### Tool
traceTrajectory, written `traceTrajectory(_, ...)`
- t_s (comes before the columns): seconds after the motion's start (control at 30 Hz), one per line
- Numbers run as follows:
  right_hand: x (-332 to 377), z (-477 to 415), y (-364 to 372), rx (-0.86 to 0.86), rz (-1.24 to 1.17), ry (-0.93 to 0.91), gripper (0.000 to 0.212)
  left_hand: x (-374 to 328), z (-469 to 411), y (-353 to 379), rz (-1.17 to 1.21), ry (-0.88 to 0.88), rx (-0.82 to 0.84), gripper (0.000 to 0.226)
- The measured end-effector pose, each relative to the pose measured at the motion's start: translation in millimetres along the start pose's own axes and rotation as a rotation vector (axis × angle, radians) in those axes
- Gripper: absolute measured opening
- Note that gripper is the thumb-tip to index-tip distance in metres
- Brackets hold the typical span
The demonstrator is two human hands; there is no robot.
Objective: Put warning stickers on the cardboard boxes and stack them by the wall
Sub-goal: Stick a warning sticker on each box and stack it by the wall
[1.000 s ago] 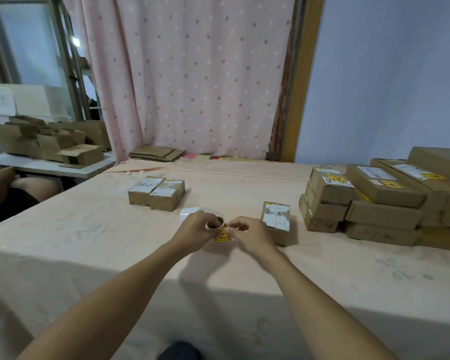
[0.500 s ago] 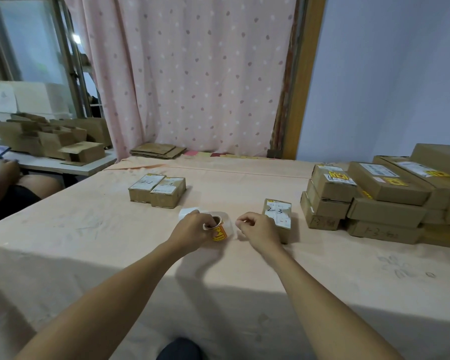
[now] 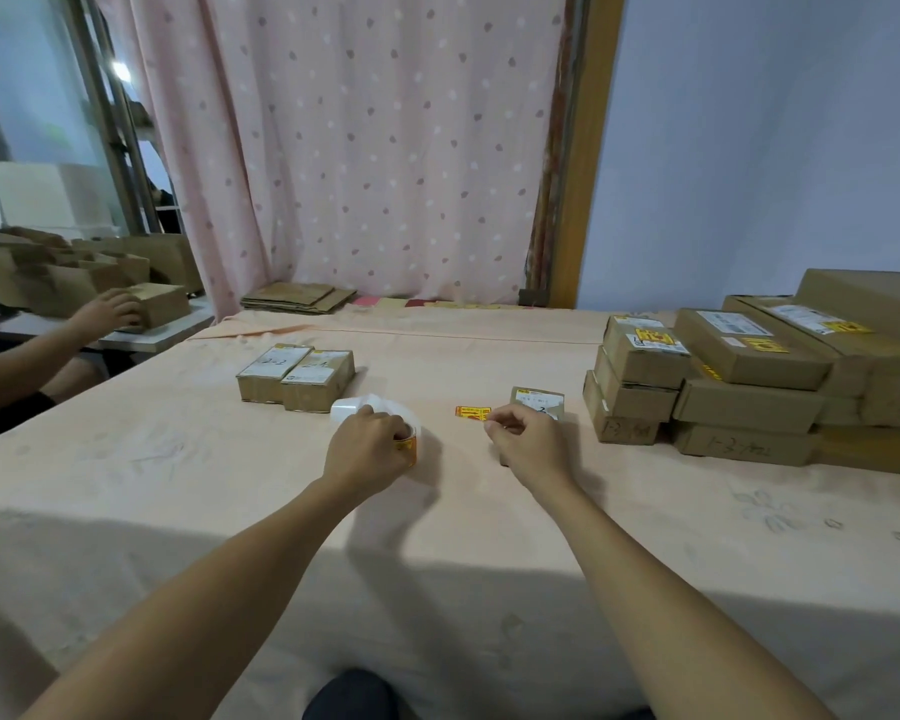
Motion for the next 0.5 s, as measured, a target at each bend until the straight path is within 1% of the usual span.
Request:
traceTrajectory(0.1, 2.4, -2.2, -8.9, -0.031, -0.059, 0.033, 0.015, -1.6, -1.5, 1.8, 0.092, -0.111, -0.02, 0.013)
traceTrajectory(0.23, -2.7, -7.4, -19.1, -0.086, -0.125, 0.072, 0.01, -8.8, -7.5, 3.7, 0.175, -0.138, -0.105, 0.015)
traceTrajectory(0.4, -7.8, -14.4, -29.4, -0.121, -0.127, 0.069, 0.01, -46.0, -19.5, 13.3, 0.431, -0.175, -0.054, 0.014)
traceTrajectory(0.5, -10.3, -17.5, -38.1, -0.122, -0.111, 0.047, 0.016, -73.7, -27.3, 23.1, 0.596, -0.247, -0.04, 0.014)
Point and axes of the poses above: each hand's wrist, its own z-axis away from the middle knuckle, its own y-axis out of the palm, x = y × z, the point moved 2 cm from there along -z, towards the middle knuckle, and after that the axes turned 6 degrees about -x, right-handed, at the moved point
